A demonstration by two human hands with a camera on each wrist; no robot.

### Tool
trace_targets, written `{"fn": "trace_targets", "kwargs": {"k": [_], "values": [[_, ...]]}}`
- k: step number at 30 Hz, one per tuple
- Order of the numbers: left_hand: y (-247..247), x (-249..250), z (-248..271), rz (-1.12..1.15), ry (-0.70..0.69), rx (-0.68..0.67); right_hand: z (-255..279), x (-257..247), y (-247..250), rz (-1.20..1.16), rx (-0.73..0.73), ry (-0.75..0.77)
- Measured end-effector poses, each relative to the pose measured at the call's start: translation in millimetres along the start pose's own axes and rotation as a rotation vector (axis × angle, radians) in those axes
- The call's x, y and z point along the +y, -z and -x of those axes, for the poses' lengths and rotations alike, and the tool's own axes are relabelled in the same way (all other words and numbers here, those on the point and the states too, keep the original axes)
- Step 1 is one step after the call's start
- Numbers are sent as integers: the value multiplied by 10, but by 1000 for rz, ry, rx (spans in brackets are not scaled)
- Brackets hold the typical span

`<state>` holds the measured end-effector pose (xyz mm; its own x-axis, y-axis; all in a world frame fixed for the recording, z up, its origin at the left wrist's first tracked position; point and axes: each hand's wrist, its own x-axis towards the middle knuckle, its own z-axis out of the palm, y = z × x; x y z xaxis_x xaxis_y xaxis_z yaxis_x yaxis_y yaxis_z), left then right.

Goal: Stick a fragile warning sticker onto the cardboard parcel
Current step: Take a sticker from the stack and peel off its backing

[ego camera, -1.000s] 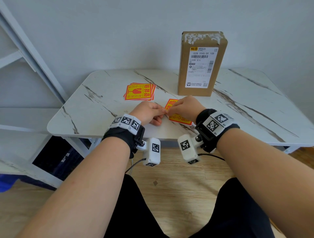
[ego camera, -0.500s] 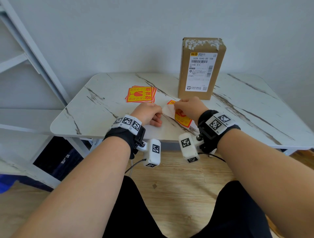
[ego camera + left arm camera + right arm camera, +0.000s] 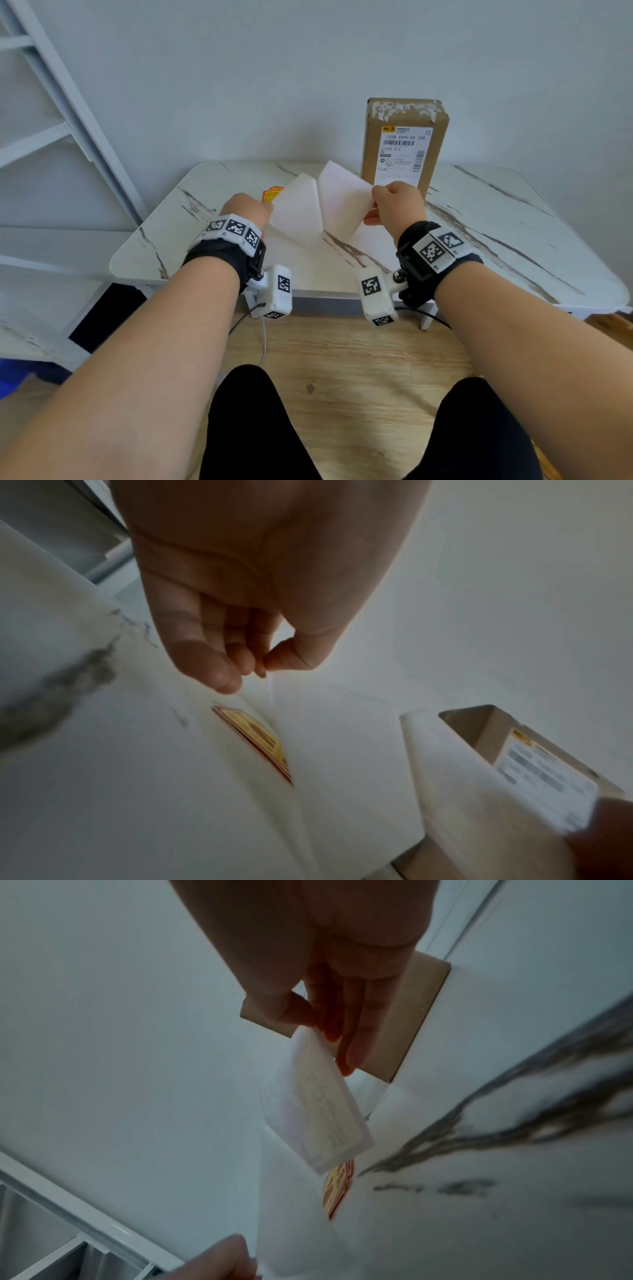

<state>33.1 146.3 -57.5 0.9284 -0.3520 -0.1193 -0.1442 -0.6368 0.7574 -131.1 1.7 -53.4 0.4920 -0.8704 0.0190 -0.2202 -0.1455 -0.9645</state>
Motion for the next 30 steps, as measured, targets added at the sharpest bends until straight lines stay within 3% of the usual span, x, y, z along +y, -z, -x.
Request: {"fn": "trace_targets", "kwargs": {"k": [10, 13, 16, 21, 25, 30], "values": [[211, -285, -92, -167, 96, 66, -8, -168, -31, -10, 83, 35], [180, -372, -142, -267, 39, 56, 6, -177, -68, -5, 85, 45], [160, -359, -183, -209, 72, 56, 36, -170, -133, 14, 65, 73], [178, -210, -190, -176, -57, 117, 88, -242, -216, -25, 33, 96], [120, -27, -130, -95, -253, 175, 77, -304, -214, -27, 17, 122], [-12, 289, 161, 28, -405, -11, 79, -360, -175, 11, 48, 149]]}}
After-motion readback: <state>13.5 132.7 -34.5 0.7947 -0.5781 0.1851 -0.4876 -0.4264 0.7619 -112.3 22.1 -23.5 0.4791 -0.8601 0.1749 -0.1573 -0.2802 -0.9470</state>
